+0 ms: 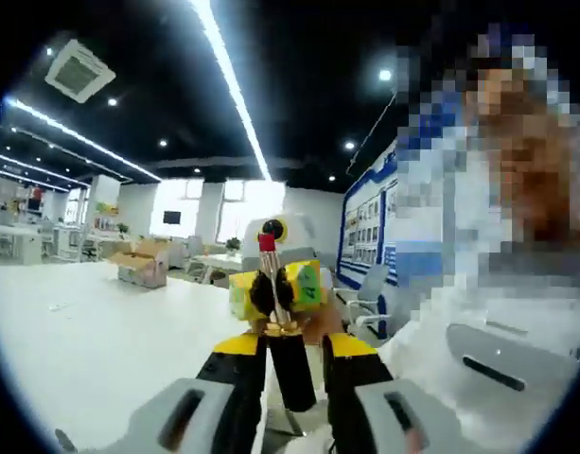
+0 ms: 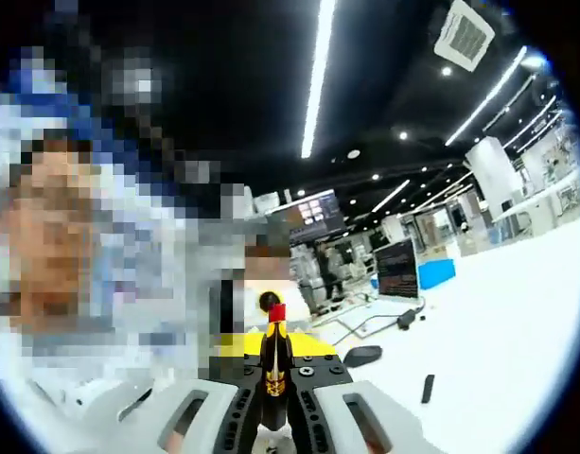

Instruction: Unscrew the lipstick cap, remove the lipstick, and put the cap back on the lipstick

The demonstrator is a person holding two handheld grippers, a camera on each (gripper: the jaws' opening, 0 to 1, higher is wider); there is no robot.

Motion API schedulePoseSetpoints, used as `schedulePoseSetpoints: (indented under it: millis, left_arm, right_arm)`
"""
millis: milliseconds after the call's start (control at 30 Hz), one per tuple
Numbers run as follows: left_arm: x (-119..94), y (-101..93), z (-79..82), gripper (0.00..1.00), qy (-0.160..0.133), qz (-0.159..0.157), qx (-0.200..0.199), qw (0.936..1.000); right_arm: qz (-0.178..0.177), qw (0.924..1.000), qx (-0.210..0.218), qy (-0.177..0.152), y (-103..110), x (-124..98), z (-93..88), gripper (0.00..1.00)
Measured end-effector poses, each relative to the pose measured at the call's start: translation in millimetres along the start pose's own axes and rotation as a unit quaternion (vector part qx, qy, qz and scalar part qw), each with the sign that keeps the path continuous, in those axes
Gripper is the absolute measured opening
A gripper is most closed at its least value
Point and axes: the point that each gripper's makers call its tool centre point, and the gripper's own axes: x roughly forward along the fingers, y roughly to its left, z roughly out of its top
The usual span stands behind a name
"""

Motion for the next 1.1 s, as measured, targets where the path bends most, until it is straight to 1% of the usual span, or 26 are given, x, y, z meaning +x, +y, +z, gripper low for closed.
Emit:
schedulePoseSetpoints:
  millis: [67, 100, 133, 167, 200, 233, 300, 400, 533, 567, 600, 633, 667, 767, 800, 833, 900, 967, 1000, 1067, 1100]
  left_arm:
    - [-0.1, -6.9, 1.8, 0.23, -0.013, -0.033, -0.024, 0.9991]
    - [-0.8, -9.5, 3.0, 0.21, -0.020, -0.047, -0.035, 0.9981]
    - [-1.0, -12.0, 3.3, 0.20, -0.024, -0.057, -0.044, 0.9971]
    - [-1.6, -15.9, 5.6, 0.19, -0.032, -0.077, -0.068, 0.9943]
    - [-2.0, -18.7, 6.4, 0.18, -0.035, -0.087, -0.071, 0.9930]
    - [-2.4, -18.1, 6.1, 0.17, -0.034, -0.088, -0.073, 0.9929]
    - [-1.2, -23.7, 4.8, 0.17, -0.036, -0.098, -0.077, 0.9916]
    - [0.6, -26.2, 1.8, 0.16, -0.030, -0.110, -0.084, 0.9899]
    - [1.5, -29.7, -2.2, 0.14, -0.022, -0.113, -0.095, 0.9889]
    - [2.1, -25.7, -2.9, 0.14, -0.021, -0.101, -0.093, 0.9903]
    - [2.3, -18.1, -3.8, 0.13, -0.020, -0.082, -0.083, 0.9929]
    - [3.1, -8.6, -5.7, 0.13, -0.014, -0.051, -0.066, 0.9964]
    - [2.9, -4.2, -6.2, 0.13, -0.013, -0.037, -0.058, 0.9976]
    - [1.1, 15.2, -7.3, 0.13, -0.008, 0.014, -0.040, 0.9991]
    - [0.5, 20.6, -7.7, 0.13, -0.005, 0.030, -0.032, 0.9990]
    - [-0.2, 27.3, -9.0, 0.13, 0.002, 0.054, -0.019, 0.9984]
    - [-2.2, 38.4, -10.1, 0.13, 0.016, 0.095, 0.011, 0.9953]
    - [-3.8, 48.8, -10.8, 0.13, 0.026, 0.139, 0.039, 0.9892]
    - [-5.0, 54.0, -9.9, 0.13, 0.027, 0.158, 0.049, 0.9858]
    - [-6.0, 64.1, -8.8, 0.13, 0.030, 0.203, 0.069, 0.9763]
    - [-6.6, 69.8, -7.9, 0.13, 0.031, 0.232, 0.083, 0.9688]
  right_arm:
    - [0.026, 0.9995, 0.016, 0.000, 6.1, 0.0, 0.6, 0.06]
    - [0.036, 0.9991, 0.023, 0.001, 14.1, 4.0, -4.3, 0.06]
    - [0.041, 0.9988, 0.028, 0.000, 16.5, 5.2, -5.3, 0.06]
    - [0.049, 0.9982, 0.034, -0.001, 22.4, 7.1, -8.5, 0.06]
    - [0.053, 0.9980, 0.036, -0.002, 24.4, 7.5, -8.6, 0.06]
    - [0.058, 0.9975, 0.039, -0.003, 27.1, 8.0, -8.6, 0.06]
    - [0.064, 0.9970, 0.043, -0.005, 30.1, 9.7, -9.2, 0.06]
    - [0.071, 0.9963, 0.049, -0.001, 38.7, 13.5, -16.3, 0.06]
    - [0.072, 0.9963, 0.047, 0.005, 42.3, 14.0, -19.7, 0.06]
    - [0.061, 0.9974, 0.038, 0.004, 38.9, 14.1, -19.7, 0.06]
    - [0.042, 0.9988, 0.024, 0.008, 33.8, 13.5, -20.5, 0.06]
    - [0.012, 0.9998, 0.003, 0.013, 24.9, 11.8, -20.7, 0.06]
    - [-0.002, 0.9999, -0.006, 0.015, 21.7, 11.0, -20.9, 0.06]
    - [-0.048, 0.9981, -0.033, 0.020, 8.5, 9.1, -21.4, 0.06]
    - [-0.068, 0.9965, -0.044, 0.022, 3.2, 8.0, -21.5, 0.06]
    - [-0.088, 0.9940, -0.059, 0.027, -7.2, 5.5, -20.4, 0.06]
    - [-0.116, 0.9894, -0.081, 0.033, -18.7, 2.3, -18.5, 0.06]
    - [-0.147, 0.9830, -0.103, 0.037, -35.3, -3.5, -12.3, 0.06]
    - [-0.160, 0.9798, -0.113, 0.038, -40.3, -5.5, -10.4, 0.06]
    - [-0.193, 0.9710, -0.135, 0.040, -52.9, -11.2, -5.0, 0.06]
    - [-0.200, 0.9687, -0.141, 0.040, -55.8, -12.4, -3.3, 0.06]
